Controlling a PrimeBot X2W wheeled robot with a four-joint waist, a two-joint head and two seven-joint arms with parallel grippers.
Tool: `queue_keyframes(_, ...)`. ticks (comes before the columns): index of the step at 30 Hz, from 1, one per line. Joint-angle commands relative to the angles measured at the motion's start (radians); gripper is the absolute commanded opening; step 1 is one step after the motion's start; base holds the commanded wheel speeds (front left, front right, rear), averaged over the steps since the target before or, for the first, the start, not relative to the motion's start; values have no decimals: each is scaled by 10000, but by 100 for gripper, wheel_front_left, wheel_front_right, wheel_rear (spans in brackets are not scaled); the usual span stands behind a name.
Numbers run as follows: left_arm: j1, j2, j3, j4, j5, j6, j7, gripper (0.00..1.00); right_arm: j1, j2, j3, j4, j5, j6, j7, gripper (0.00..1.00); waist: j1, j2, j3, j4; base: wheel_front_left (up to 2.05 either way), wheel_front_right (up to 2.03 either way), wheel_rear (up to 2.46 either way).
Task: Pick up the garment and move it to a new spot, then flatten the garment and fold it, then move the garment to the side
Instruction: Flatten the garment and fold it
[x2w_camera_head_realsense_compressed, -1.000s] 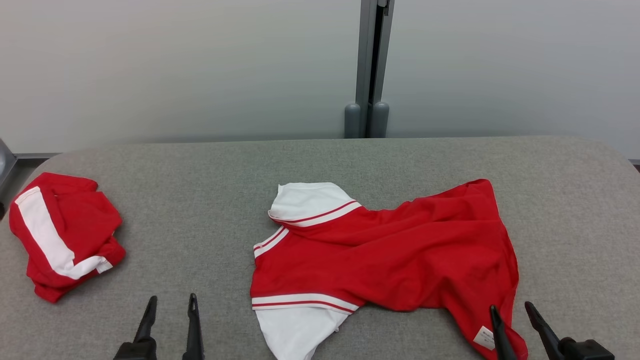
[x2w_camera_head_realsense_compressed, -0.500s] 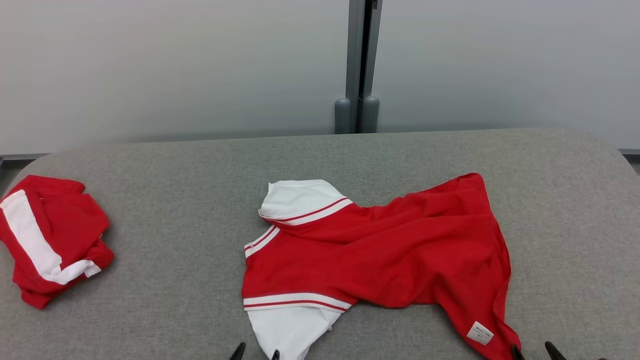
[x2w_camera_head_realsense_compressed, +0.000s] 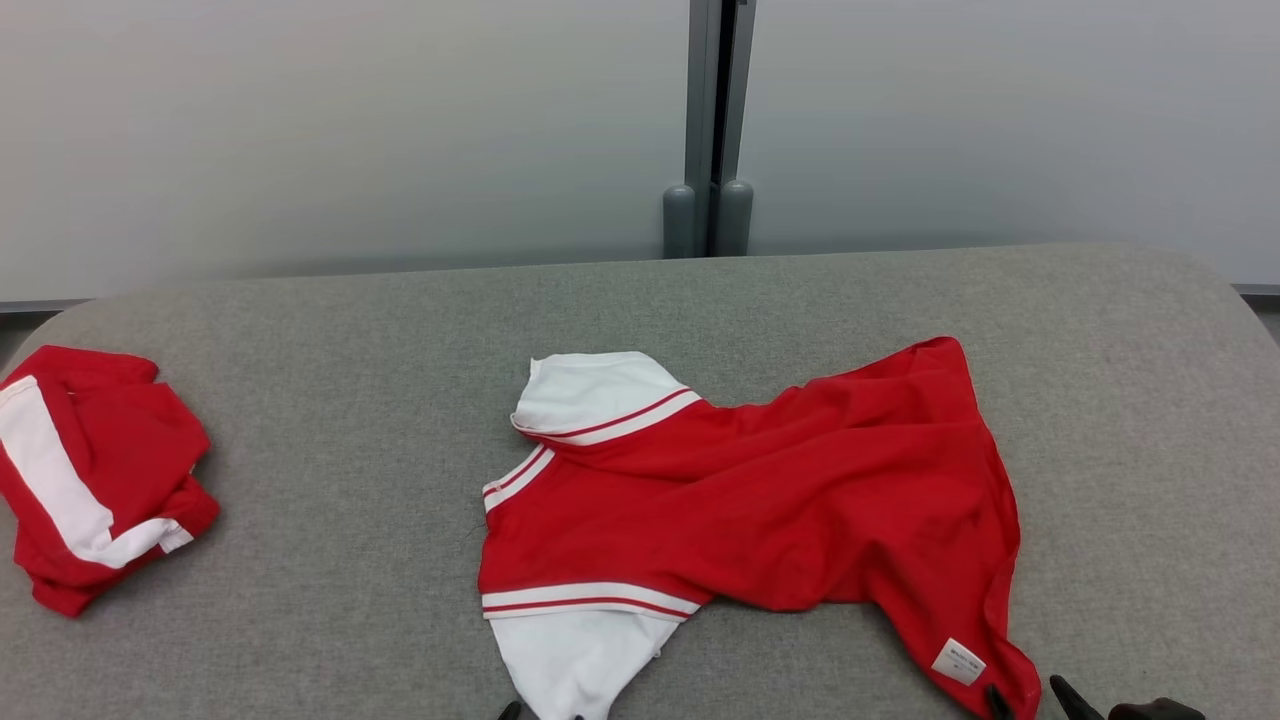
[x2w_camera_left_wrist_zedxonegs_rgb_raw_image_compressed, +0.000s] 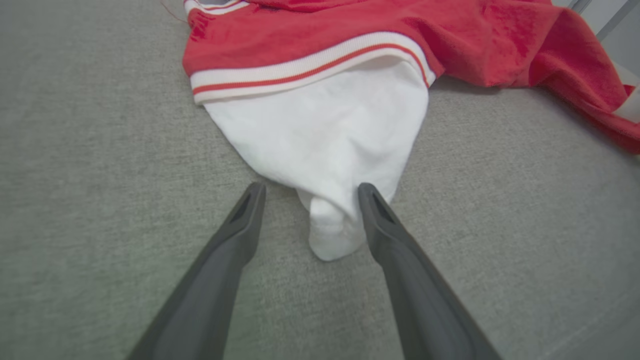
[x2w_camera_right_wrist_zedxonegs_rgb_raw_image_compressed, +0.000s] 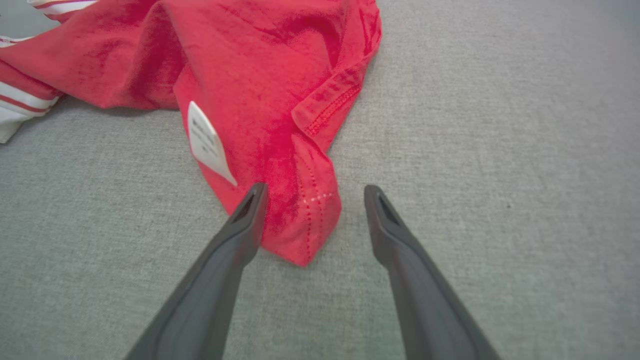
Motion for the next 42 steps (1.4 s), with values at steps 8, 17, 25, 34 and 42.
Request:
queue_keyframes(8,-670,-12,-539,650,-590,66,-16,100,-619,-130,502,629,210,4,-226,100,0,-1,102,-56,0,0,0)
queue_keyframes(17,-1213,-14,-1181,999,-1304,-7,-49,0,-917,-182,792,739,383,4,-483,0,0,-1,133,-47,0,0,0)
queue_keyframes(25,-1396,-11,-393,-566,-1687,135,-83,0,-781,-11,409,-1146,549,4,-530,0,0,-1,254,-99,0,0,0)
queue_keyframes(34,-2715,298,766,-2287,-2246,-29,-47,0,-2307,-249,497,-2505,1054,4,-533,0,0,-1,819,-102,0,0,0)
queue_keyframes(42,-6909,964,1388,-2093,-3244,-141,1155,0,-6838,-406,1059,-1063,1847,5,-396,0,0,-1,2271,-148,0,0,0)
